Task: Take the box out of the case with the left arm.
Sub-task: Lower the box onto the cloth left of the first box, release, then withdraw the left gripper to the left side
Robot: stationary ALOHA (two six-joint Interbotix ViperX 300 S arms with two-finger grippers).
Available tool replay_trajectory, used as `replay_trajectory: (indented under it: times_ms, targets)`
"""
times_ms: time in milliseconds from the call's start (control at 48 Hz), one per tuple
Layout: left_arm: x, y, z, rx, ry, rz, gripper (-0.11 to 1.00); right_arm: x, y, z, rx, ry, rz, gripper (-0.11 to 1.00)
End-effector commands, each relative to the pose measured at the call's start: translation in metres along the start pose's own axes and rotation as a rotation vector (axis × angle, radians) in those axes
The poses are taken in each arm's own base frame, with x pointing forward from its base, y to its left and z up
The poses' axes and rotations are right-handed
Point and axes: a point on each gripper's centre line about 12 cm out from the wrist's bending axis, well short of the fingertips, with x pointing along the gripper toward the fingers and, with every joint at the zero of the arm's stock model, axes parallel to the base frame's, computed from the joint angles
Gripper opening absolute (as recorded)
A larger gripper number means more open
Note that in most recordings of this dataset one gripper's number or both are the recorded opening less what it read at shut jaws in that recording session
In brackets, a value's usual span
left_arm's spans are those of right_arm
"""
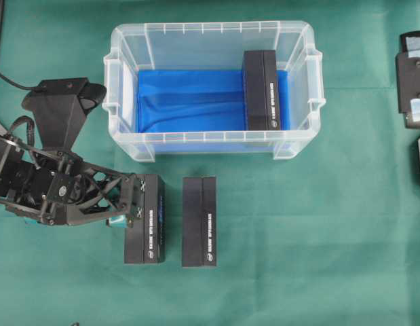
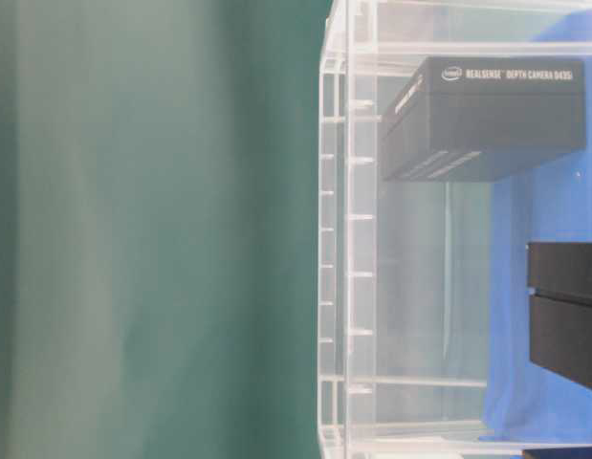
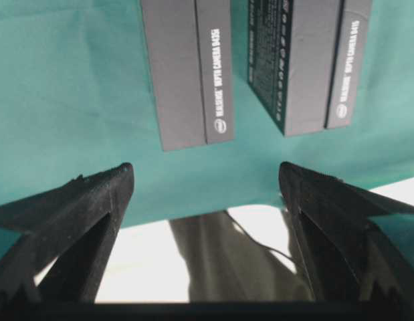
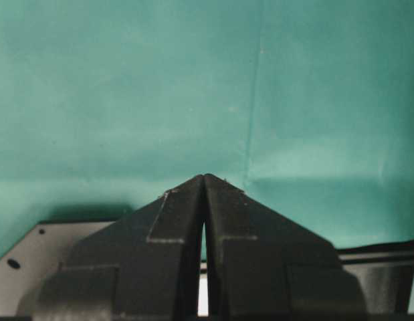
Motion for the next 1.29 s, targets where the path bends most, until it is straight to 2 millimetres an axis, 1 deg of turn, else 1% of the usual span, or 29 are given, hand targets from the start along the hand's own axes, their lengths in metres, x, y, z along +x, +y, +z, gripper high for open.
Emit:
replay_trajectory:
  times_ms: [0,188,292,334,459,563,667,876,1042,1272]
  targets:
    - [-0.013,0.002,0.002,0.014,0.001,-0.03,0.98,-0.003,-0.001,0.002,0.003,-0.014,-0.003,0.0]
    - [-0.014,0.023,0.006,0.069,-0.004,0.007,0.98,-0.001,-0.001,0.001,0.005,-0.005,-0.003,0.0]
    - [-0.015,0.041,0.008,0.087,-0.005,0.025,0.98,0.0,-0.001,0.0,0.006,0.0,-0.003,0.0]
    - [-0.016,0.053,0.009,0.092,-0.003,0.032,0.98,0.0,-0.001,0.0,0.006,0.0,-0.004,0.0]
    - [-0.022,0.076,0.012,0.103,0.005,0.019,0.98,0.0,0.0,0.0,0.004,0.003,-0.003,0.0]
    - [-0.027,0.092,0.016,0.103,0.01,0.002,0.98,0.0,-0.001,-0.002,0.004,0.015,-0.004,0.0]
    - [-0.032,0.103,0.02,0.097,0.008,-0.004,0.98,0.0,-0.001,-0.003,0.006,0.022,-0.005,0.0]
    - [-0.034,0.109,0.029,0.093,-0.011,0.027,0.98,0.0,-0.001,-0.003,0.009,0.021,-0.004,0.0]
    - [-0.035,0.109,0.055,0.104,-0.049,0.048,0.98,0.0,-0.001,-0.003,0.01,0.021,-0.004,0.0]
    - [-0.04,0.11,0.102,0.107,-0.109,0.054,0.98,0.0,0.0,-0.003,0.01,0.023,-0.004,0.0]
